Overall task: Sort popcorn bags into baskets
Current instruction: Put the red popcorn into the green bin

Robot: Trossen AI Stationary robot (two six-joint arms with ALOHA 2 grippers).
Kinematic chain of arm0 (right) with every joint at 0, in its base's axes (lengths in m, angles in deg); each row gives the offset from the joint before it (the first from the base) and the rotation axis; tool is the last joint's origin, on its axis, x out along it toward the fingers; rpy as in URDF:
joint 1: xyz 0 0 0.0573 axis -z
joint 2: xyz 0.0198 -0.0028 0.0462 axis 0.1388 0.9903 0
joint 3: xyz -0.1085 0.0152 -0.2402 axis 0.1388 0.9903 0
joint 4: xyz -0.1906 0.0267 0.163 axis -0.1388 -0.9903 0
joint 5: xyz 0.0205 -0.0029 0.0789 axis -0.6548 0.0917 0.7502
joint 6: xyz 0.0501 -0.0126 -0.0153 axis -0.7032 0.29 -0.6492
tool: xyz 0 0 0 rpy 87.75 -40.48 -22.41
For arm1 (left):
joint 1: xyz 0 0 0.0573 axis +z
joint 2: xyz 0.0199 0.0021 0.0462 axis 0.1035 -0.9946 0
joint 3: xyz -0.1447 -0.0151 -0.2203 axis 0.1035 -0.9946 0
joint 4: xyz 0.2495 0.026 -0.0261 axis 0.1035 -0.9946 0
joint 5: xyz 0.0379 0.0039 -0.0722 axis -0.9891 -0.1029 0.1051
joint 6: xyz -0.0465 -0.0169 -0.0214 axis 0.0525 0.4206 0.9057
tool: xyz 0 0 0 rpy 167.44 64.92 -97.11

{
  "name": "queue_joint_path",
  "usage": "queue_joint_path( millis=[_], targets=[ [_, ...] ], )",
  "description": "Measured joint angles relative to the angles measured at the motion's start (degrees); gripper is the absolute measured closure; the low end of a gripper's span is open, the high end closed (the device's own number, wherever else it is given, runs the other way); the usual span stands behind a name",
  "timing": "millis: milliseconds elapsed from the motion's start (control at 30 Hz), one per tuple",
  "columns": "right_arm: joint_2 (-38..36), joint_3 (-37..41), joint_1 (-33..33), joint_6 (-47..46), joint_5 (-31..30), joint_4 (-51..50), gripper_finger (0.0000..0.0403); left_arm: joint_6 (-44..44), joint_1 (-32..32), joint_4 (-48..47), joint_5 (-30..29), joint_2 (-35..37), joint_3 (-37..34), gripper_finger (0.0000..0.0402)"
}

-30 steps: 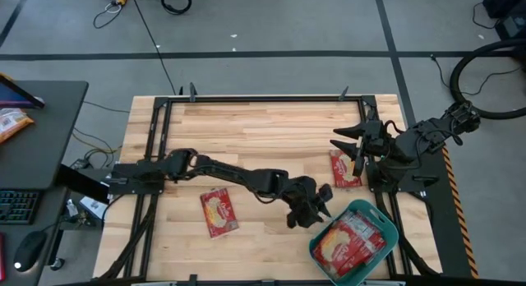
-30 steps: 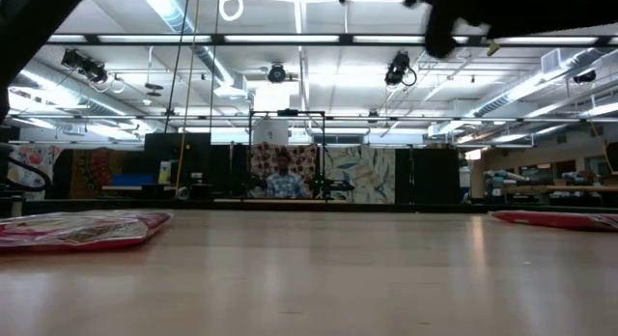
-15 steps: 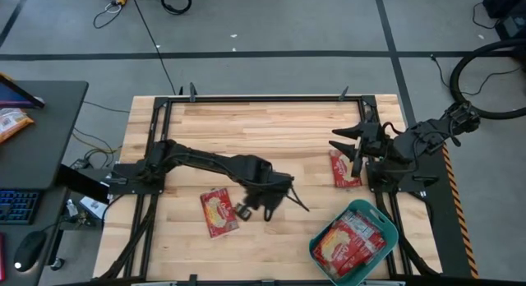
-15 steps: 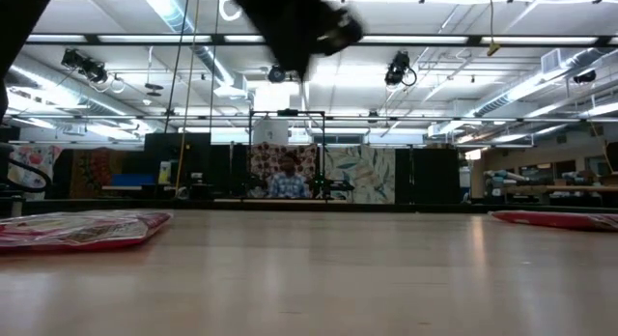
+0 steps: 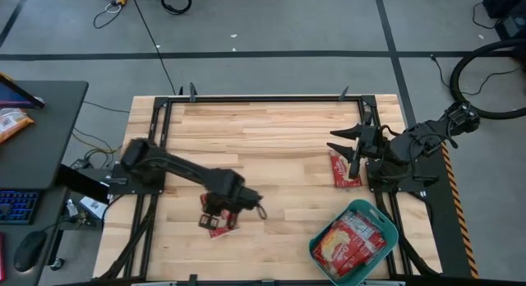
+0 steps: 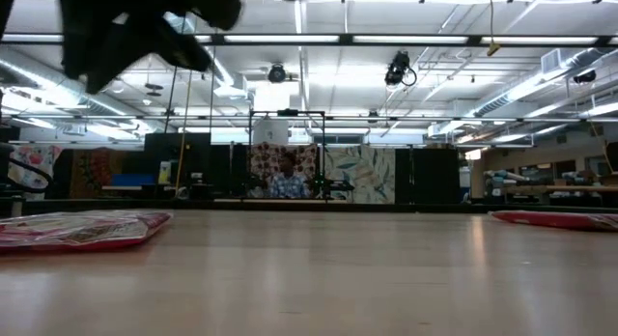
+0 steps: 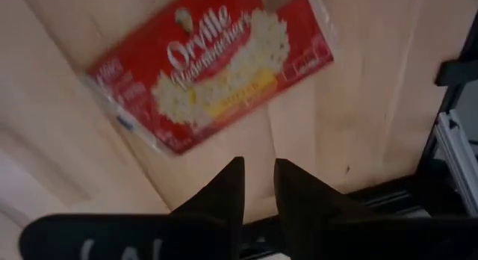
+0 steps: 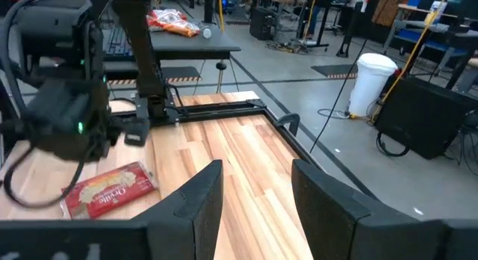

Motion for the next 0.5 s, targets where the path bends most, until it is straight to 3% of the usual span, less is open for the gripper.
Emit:
queue_joint_path(
  millis=[167, 333, 500],
  targets=[
    [0.24, 0.0, 0.24, 0.55, -0.02, 0.06, 0.0238, 9.4, -4.05, 11.22, -1.38, 11.33, -11.49, 0.0324],
    [0.37, 0.0, 0.26, 0.42, -0.02, -0.38, 0.0238, 19.01, -10.08, 17.94, -8.45, 21.3, -22.34, 0.0324],
    [1.37, 0.0, 0.44, 1.68, -0.82, -0.34, 0.0238, 28.36, -16.01, 24.04, -14.71, 26.79, -31.66, 0.0324]
  ],
)
